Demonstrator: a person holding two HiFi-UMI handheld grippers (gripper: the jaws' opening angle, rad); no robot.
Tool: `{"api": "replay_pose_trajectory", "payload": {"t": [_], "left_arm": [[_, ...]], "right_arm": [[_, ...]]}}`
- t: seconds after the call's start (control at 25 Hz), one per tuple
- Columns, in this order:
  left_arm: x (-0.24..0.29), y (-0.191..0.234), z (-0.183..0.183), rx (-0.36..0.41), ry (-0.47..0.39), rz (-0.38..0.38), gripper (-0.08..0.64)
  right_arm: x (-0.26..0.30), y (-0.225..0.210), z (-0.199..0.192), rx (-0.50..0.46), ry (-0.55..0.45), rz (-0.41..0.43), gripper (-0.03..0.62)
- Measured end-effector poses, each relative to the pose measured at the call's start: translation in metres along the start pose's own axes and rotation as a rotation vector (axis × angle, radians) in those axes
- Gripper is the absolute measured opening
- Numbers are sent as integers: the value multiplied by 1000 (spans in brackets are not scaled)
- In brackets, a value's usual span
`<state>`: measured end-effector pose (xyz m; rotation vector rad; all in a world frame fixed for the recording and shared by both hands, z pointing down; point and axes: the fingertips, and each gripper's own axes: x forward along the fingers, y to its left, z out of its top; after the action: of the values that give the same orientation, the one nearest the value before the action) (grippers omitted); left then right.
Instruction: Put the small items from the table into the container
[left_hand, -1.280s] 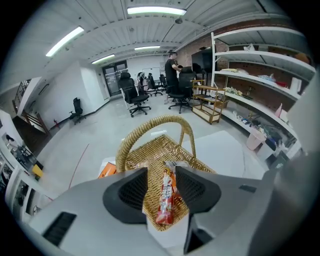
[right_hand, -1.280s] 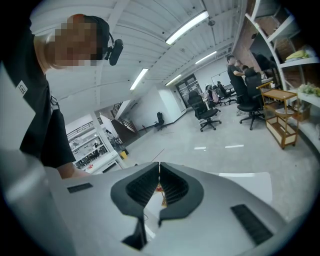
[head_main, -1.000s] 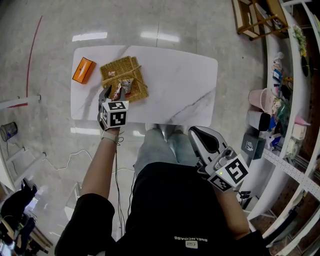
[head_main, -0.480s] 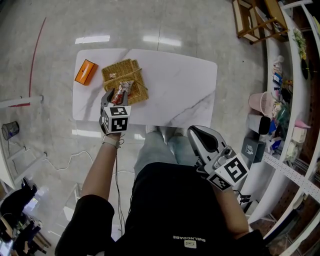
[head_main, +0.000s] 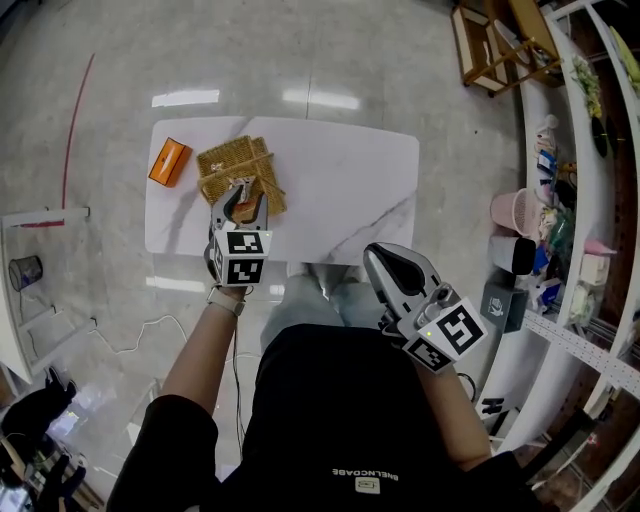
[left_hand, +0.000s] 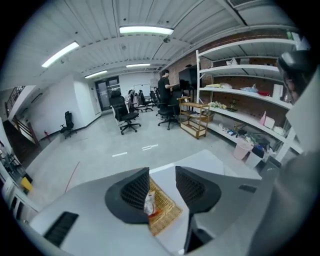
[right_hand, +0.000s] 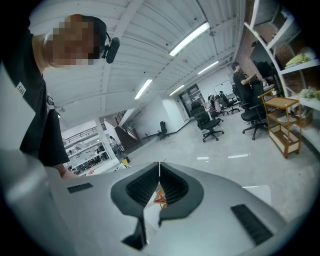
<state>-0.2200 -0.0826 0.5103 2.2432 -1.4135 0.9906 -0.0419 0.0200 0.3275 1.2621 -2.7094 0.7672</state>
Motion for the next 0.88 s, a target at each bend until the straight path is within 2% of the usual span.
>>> {"api": "replay_pose_trajectory", "payload": {"t": [0.32, 0.88], "left_arm": [[-38, -51, 65, 32, -112, -36, 161], [-88, -160, 136, 110, -214, -165, 161]], "right_arm": [[-21, -17, 25, -5, -64, -5, 12], [-75, -61, 58, 3, -153, -55, 12]]}}
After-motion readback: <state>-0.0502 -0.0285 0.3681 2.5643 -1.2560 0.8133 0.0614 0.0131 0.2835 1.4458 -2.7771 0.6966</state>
